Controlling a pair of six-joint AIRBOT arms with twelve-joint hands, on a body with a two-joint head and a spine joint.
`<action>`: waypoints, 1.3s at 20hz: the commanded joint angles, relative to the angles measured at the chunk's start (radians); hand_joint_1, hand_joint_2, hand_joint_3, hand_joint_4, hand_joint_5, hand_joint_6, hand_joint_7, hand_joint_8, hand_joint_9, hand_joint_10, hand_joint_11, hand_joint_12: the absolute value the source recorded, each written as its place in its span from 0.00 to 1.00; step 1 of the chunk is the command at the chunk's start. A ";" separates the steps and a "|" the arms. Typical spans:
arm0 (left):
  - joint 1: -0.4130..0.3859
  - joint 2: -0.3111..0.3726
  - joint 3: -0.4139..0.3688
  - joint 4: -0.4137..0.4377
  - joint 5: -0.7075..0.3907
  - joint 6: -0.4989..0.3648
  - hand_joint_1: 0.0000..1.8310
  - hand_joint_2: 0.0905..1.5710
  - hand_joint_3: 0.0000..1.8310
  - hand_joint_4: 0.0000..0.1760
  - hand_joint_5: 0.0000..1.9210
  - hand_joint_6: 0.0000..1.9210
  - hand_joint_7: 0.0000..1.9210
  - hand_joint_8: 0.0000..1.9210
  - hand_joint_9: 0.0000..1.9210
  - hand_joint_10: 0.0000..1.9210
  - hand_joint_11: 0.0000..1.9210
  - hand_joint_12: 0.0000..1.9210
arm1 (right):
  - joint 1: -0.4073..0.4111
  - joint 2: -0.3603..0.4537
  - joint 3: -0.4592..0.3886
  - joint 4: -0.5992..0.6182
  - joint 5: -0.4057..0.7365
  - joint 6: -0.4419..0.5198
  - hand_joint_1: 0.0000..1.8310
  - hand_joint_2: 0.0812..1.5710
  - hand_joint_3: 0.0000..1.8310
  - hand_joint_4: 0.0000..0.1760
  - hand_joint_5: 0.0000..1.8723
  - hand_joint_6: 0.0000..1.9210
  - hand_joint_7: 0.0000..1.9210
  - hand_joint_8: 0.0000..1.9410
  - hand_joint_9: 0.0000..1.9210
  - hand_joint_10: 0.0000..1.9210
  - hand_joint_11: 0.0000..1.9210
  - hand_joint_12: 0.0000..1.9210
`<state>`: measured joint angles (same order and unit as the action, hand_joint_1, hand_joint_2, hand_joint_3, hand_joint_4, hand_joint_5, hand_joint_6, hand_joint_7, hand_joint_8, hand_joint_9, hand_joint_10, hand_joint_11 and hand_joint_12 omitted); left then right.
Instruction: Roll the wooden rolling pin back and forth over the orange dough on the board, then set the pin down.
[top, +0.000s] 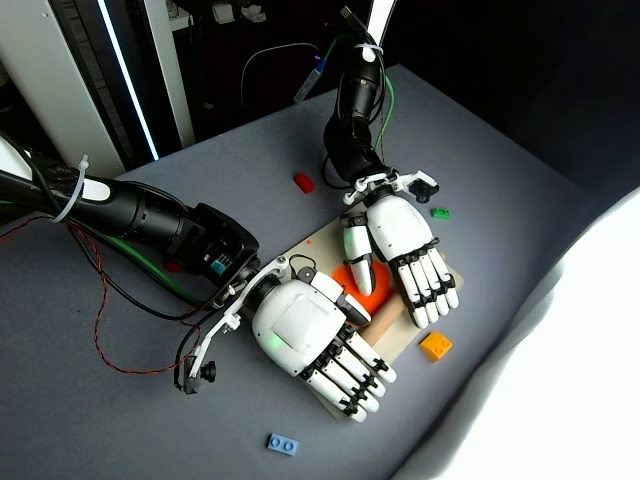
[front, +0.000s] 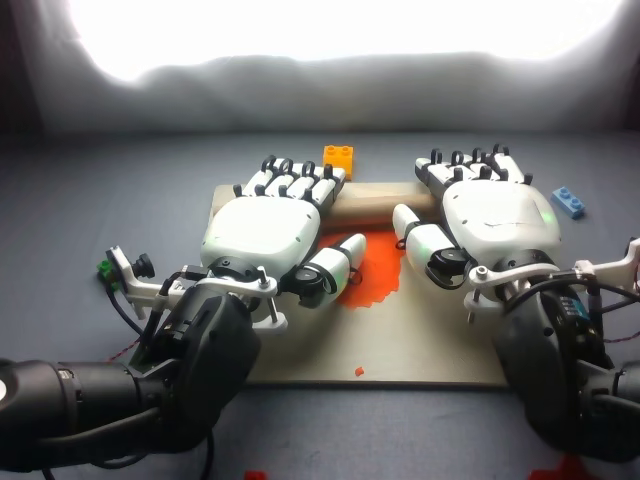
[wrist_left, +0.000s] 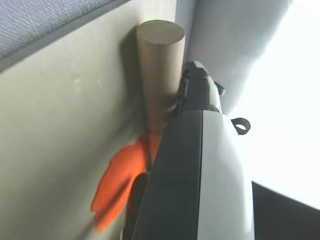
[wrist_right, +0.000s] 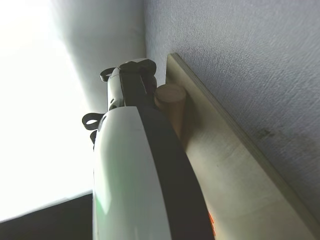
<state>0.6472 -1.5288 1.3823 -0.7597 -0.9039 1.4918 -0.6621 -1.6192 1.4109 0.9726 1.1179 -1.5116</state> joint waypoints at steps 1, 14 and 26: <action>0.005 0.009 -0.005 0.038 -0.058 0.004 0.00 1.00 0.00 0.00 0.08 0.00 0.08 0.00 0.06 0.00 0.00 0.06 | -0.003 0.003 -0.002 -0.056 0.089 0.005 0.00 1.00 0.01 0.00 0.20 0.00 0.21 0.00 0.17 0.00 0.00 0.40; 0.022 0.051 -0.040 -0.003 -0.022 0.062 0.00 0.99 0.00 0.00 0.08 0.00 0.09 0.00 0.06 0.00 0.00 0.05 | -0.001 0.004 -0.030 -0.017 0.111 -0.009 0.00 1.00 0.02 0.00 0.19 0.00 0.21 0.00 0.17 0.00 0.00 0.41; 0.034 0.069 -0.081 0.004 -0.033 0.057 0.00 1.00 0.00 0.00 0.08 0.00 0.09 0.00 0.06 0.00 0.00 0.06 | 0.005 0.025 -0.073 -0.017 0.132 -0.035 0.00 1.00 0.02 0.00 0.19 0.01 0.20 0.00 0.17 0.00 0.00 0.41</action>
<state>0.6712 -1.4635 1.3045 -0.7849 -0.9031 1.5444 -0.6628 -1.5990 1.3350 1.0103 1.1675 -1.5467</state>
